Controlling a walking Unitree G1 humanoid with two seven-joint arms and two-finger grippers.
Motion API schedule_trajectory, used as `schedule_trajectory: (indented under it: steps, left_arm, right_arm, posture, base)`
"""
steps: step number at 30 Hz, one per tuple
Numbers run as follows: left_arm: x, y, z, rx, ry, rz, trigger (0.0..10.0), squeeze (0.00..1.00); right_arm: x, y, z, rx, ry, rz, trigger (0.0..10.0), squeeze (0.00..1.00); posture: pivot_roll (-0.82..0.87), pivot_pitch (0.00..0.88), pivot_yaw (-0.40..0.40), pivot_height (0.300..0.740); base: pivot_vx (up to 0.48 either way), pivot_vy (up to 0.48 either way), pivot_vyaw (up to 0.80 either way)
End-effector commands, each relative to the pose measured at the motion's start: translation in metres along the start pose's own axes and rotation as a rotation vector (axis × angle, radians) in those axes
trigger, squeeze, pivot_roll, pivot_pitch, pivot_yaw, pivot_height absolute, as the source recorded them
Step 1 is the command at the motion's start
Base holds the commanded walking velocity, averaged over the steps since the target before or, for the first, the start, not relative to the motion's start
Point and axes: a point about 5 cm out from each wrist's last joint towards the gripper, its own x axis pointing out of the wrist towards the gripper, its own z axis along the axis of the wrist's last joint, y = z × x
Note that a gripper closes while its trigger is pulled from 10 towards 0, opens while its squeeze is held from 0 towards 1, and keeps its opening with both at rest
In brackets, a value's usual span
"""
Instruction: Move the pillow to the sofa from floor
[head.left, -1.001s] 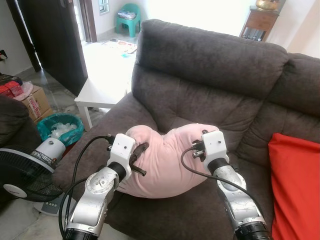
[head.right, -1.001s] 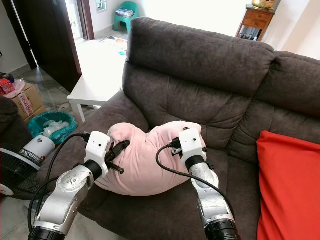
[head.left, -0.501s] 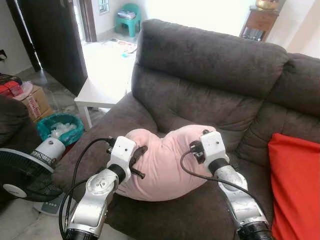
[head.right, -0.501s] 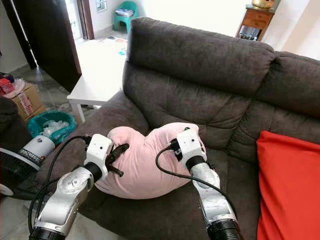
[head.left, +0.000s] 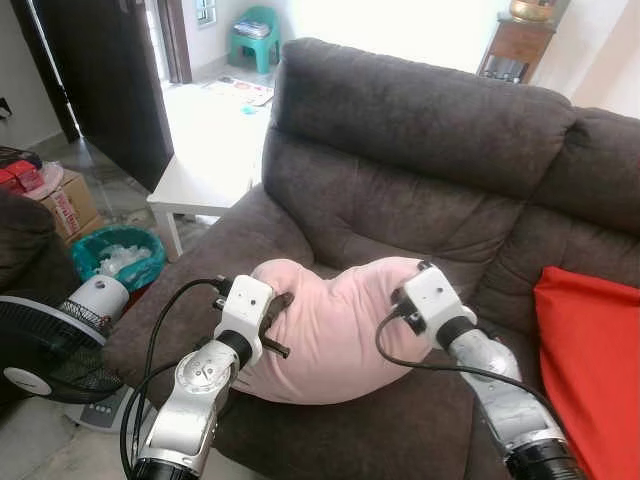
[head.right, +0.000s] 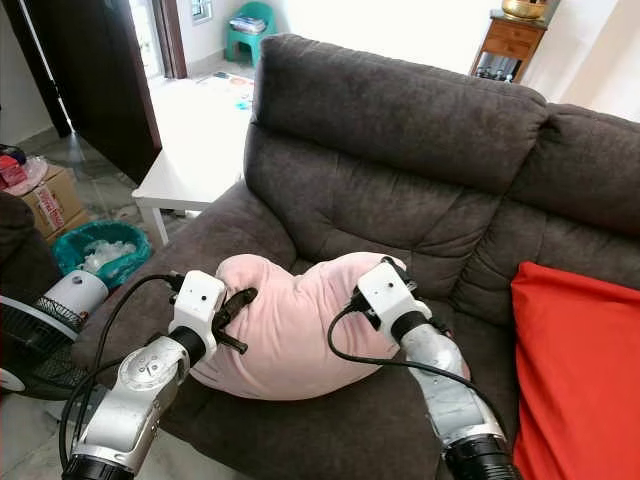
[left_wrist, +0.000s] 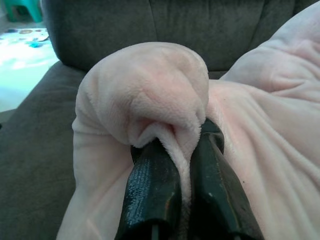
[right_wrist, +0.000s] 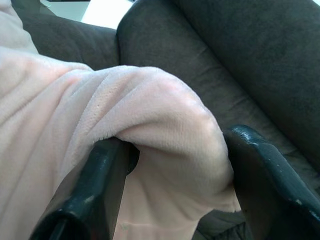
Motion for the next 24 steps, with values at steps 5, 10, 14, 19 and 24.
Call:
schedule_trajectory:
  steps: [5, 10, 14, 19, 24]
  left_arm:
    - [0.008, -0.008, 0.006, 0.032, -0.038, -0.028, 10.0, 0.00]
    - [0.008, 0.007, -0.001, 0.041, -0.009, 0.093, 10.0, 0.00]
    - [0.002, 0.032, -0.008, 0.055, 0.013, 0.230, 10.0, 0.00]
    - [-0.009, 0.061, -0.017, 0.076, 0.058, 0.488, 10.0, 0.00]
    - [-0.022, 0.076, -0.034, 0.002, 0.128, 0.659, 10.0, 0.00]
  right_arm:
    - [0.004, -0.025, 0.003, -0.036, -0.001, -0.090, 10.0, 0.00]
    - [0.001, -0.041, -0.007, -0.031, 0.050, -0.204, 10.0, 0.00]
    - [-0.005, -0.053, -0.017, 0.011, 0.067, -0.299, 10.0, 0.00]
    - [-0.014, -0.064, -0.038, 0.102, 0.135, -0.425, 10.0, 0.00]
    - [-0.026, -0.060, -0.070, 0.145, 0.243, -0.480, 10.0, 0.00]
  posture:
    - [0.13, 0.000, -0.125, 0.740]
    - [0.14, 0.000, -0.123, 0.740]
    - [0.13, 0.000, -0.121, 0.740]
    - [0.13, 0.000, -0.119, 0.740]
    - [0.14, 0.000, -0.122, 0.740]
  base:
    - [0.000, 0.000, 0.00]
    - [0.000, 0.000, 0.00]
    - [0.000, 0.000, 0.00]
    - [0.000, 0.000, 0.00]
    - [0.000, 0.000, 0.00]
